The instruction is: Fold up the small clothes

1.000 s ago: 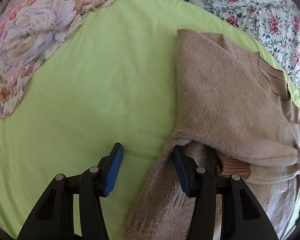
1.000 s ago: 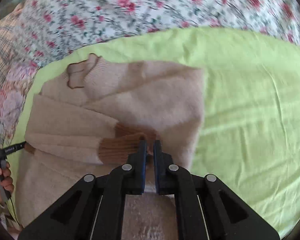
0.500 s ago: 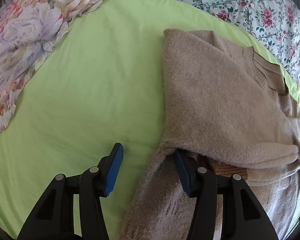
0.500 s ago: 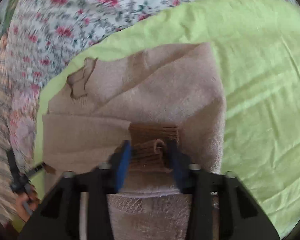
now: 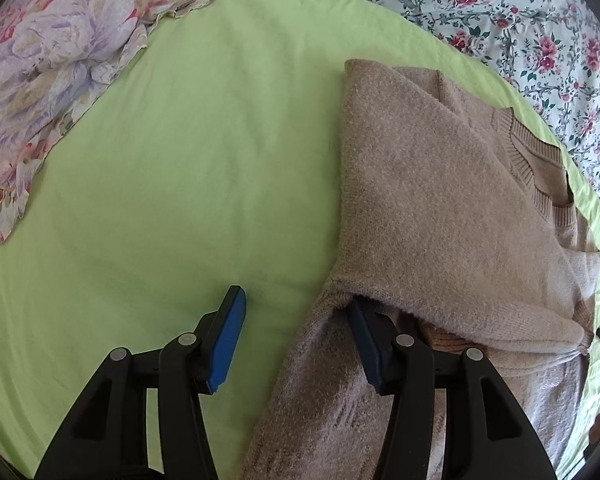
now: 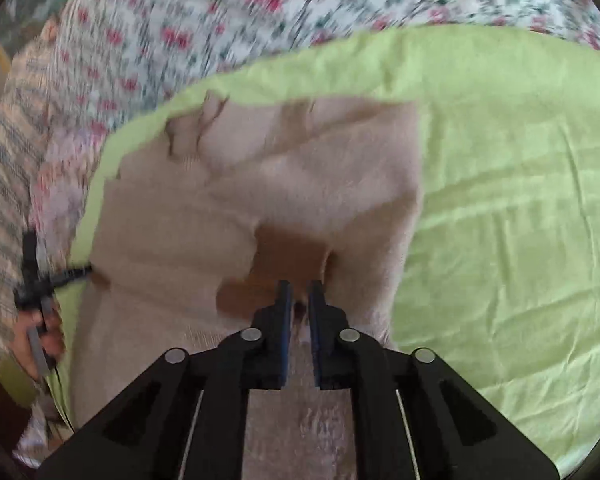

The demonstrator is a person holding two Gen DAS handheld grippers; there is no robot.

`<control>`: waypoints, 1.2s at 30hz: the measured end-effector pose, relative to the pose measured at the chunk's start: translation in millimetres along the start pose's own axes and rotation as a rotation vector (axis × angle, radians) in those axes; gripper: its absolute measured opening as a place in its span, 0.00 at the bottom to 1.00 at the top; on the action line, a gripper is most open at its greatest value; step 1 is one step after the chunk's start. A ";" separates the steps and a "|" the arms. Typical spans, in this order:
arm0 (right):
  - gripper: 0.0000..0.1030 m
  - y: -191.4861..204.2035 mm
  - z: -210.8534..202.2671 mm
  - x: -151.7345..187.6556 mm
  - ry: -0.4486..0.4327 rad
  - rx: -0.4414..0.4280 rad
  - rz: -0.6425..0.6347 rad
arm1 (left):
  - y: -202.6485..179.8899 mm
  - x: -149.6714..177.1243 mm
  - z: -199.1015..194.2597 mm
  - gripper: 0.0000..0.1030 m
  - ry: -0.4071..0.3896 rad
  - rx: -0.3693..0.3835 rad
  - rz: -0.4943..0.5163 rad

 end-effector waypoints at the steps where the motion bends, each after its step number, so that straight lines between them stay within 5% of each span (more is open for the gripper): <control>1: 0.46 0.0 2.6 -6.1 -0.008 0.010 0.007 | 0.5 1.2 -0.2 0.53 0.001 0.000 -0.001; 5: 0.55 6.0 41.7 -7.9 0.088 0.055 -0.052 | 1.6 5.3 -1.9 0.53 0.001 -0.017 0.005; 6: 0.49 7.6 49.8 -5.1 0.132 0.052 -0.067 | -0.6 4.7 -0.5 0.53 0.001 -0.019 0.007; 8: 0.12 15.1 56.8 -4.5 0.155 0.063 -0.114 | -0.9 4.2 0.2 0.53 0.003 -0.020 0.009; 12: 0.11 15.1 28.7 -35.0 -0.020 0.085 -0.053 | -3.8 0.7 3.4 0.54 0.004 -0.017 0.016; 14: 0.13 10.3 32.0 -36.2 -0.025 0.136 -0.054 | -5.9 0.7 5.6 0.56 0.003 -0.021 0.025; 17: 0.29 -4.6 53.3 -15.6 0.131 0.210 -0.044 | -7.8 1.2 6.0 0.56 0.001 -0.037 0.036; 20: 0.31 -7.5 28.6 -9.5 0.082 0.175 0.014 | -4.7 5.0 1.1 0.56 0.015 -0.028 0.033; 23: 0.44 -5.0 -5.0 6.5 0.042 0.145 0.048 | 4.3 20.1 -9.2 0.54 0.023 -0.034 0.043; 36: 0.49 34.7 -77.4 146.9 0.201 -0.056 0.005 | 28.6 170.4 -73.9 0.61 0.152 0.150 0.141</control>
Point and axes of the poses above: each gripper's, at about its wrist camera, not at the fingertips, and z roughly the way its jaws point, y to its left, x to its underside, the point moved 7 cm from there along z, roughly the way its jaws point
